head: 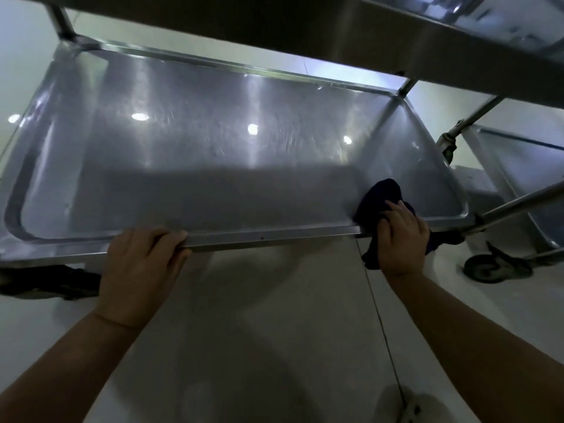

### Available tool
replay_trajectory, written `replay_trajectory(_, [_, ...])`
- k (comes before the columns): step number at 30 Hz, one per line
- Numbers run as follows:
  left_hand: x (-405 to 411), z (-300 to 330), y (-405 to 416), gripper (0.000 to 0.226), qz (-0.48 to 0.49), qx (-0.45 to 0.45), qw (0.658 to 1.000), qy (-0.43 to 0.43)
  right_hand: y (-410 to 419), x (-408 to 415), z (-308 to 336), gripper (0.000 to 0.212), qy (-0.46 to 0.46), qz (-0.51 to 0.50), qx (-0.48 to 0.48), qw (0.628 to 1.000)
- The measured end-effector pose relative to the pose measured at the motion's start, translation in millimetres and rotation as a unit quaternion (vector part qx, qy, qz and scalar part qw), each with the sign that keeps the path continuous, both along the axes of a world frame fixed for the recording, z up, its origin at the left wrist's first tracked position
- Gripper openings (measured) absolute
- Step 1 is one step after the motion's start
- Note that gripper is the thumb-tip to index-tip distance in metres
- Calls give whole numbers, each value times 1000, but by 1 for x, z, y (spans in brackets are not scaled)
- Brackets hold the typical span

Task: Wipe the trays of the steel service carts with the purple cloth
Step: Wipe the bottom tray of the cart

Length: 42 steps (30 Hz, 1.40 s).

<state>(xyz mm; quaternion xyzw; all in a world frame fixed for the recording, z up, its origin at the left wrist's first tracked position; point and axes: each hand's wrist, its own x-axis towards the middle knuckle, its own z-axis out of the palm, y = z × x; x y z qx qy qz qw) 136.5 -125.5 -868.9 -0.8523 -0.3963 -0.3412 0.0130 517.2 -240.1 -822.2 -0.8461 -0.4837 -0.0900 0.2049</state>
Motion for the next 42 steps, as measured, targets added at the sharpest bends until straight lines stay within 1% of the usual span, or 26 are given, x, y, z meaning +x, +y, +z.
replay_trajectory(1, [1, 0, -1, 32, 4, -1, 1000, -7, 1, 3, 3, 51, 19, -33, 5, 999])
replay_trajectory(3, [4, 0, -4, 28, 14, 6, 1000, -21, 11, -9, 7, 50, 54, -97, 5, 994])
replay_trajectory(5, [6, 0, -6, 29, 18, 5, 1000, -25, 26, -39, 4, 48, 46, -120, -7, 992])
replay_trajectory(8, [6, 1, -6, 31, 20, -3, 1000, -24, 48, -101, 0, 48, -4, -37, -26, 999])
replay_trajectory(11, [9, 5, -8, 31, 20, -8, 999, -24, 76, -173, 4, 42, -10, 68, -93, 993])
replay_trajectory(13, [12, 6, -9, 36, 26, -21, 999, -5, 94, -210, 8, 42, -9, 159, -122, 980])
replay_trajectory(15, [11, 7, -9, 39, 37, -29, 999, 9, 112, -222, 11, 47, -7, 242, -206, 948])
replay_trajectory(17, [8, 7, -7, 40, 40, -34, 998, 22, 126, -211, 15, 50, -4, 283, -259, 924])
replay_trajectory(19, [6, 10, -6, 41, 38, -40, 998, 37, 137, -182, 17, 51, -1, 288, -268, 919])
replay_trajectory(20, [6, 12, -5, 41, 38, -40, 998, 42, 141, -163, 17, 51, 3, 273, -272, 923])
replay_trajectory(24, [9, 15, -4, 38, 33, -34, 997, 53, 138, -69, 19, 51, -9, 163, -288, 944])
replay_trajectory(26, [10, 14, -4, 37, 29, -31, 998, 53, 124, -18, 23, 51, 14, 98, -292, 951])
replay_trajectory(29, [10, 15, -4, 36, 27, -31, 997, 59, 95, 54, 29, 52, 26, -4, -312, 950])
replay_trajectory(31, [15, 19, -7, 33, 27, -21, 998, 62, 81, 76, 35, 53, 55, -60, -321, 944])
replay_trajectory(34, [37, 24, -16, 34, -11, -2, 997, 81, 83, 64, 38, 55, 118, -115, -301, 939])
replay_trajectory(35, [48, 25, -17, 36, -32, -10, 996, 85, 86, 52, 40, 55, 123, -119, -298, 939])
replay_trajectory(37, [75, 28, -18, 37, -79, -36, 993, 78, 93, 25, 37, 56, 115, -94, -294, 944])
replay_trajectory(39, [103, 30, -16, 38, -126, -45, 988, 72, 97, -4, 33, 57, 91, -29, -303, 948])
replay_trajectory(40, [116, 30, -16, 43, -148, -41, 985, 76, 98, -19, 31, 57, 73, 11, -307, 949])
replay_trajectory(42, [138, 31, -15, 59, -177, -28, 979, 98, 97, -43, 25, 57, 33, 97, -313, 944])
